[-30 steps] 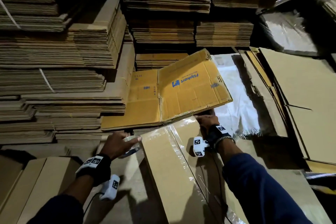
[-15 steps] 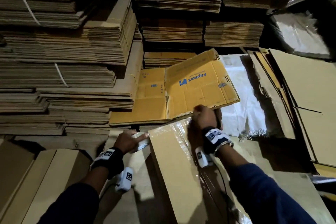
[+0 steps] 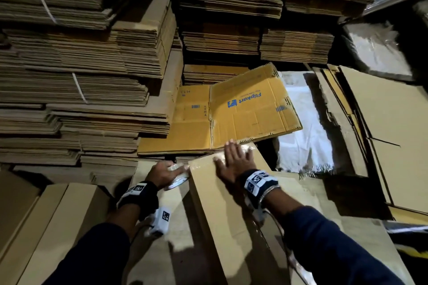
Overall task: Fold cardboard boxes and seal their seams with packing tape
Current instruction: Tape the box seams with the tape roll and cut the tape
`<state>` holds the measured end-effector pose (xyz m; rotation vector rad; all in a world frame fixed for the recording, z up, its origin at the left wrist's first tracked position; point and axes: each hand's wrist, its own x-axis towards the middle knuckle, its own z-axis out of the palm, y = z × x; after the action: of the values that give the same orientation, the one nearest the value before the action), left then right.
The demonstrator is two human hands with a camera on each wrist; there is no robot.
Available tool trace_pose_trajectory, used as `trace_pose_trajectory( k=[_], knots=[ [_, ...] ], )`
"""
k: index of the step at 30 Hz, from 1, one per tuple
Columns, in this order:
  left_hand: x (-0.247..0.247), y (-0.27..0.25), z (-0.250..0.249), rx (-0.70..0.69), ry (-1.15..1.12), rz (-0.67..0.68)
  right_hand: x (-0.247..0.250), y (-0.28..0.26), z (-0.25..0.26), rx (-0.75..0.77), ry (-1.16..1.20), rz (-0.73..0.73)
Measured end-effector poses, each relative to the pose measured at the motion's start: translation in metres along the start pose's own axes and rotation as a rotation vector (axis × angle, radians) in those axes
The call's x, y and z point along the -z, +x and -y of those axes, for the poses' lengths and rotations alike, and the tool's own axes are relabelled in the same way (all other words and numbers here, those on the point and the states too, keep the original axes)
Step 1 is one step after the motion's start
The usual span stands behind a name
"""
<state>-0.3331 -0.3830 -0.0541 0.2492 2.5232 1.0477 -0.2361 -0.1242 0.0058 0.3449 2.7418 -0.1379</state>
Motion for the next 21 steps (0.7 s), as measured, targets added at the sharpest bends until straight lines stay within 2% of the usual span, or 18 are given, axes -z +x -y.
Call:
trace_pose_trajectory(
  k=[3, 6, 10, 12, 15, 18, 21],
  knots=[
    [-0.001, -0.002, -0.001, -0.001, 0.0, -0.024, 0.006, 0.014, -0.038, -0.143, 0.07, -0.006],
    [-0.002, -0.002, 0.0, -0.021, 0.012, -0.041, 0.013, 0.03, -0.049, -0.199, 0.272, 0.012],
    [-0.006, -0.001, 0.006, 0.031, -0.012, -0.042, 0.025, 0.043, -0.066, -0.112, 0.343, -0.038],
    [-0.009, 0.001, 0.008, 0.053, -0.021, -0.027, 0.032, 0.048, -0.073, -0.124, 0.394, -0.05],
    [-0.009, -0.004, 0.001, 0.1, -0.017, -0.016, 0.039, 0.057, -0.064, -0.139, 0.291, 0.017],
    [-0.012, -0.002, 0.0, 0.103, -0.005, -0.034, 0.036, 0.062, -0.045, -0.153, 0.061, 0.056],
    [-0.014, -0.001, 0.003, 0.125, -0.042, -0.028, 0.028, 0.062, -0.013, -0.076, -0.041, 0.107]
  ],
)
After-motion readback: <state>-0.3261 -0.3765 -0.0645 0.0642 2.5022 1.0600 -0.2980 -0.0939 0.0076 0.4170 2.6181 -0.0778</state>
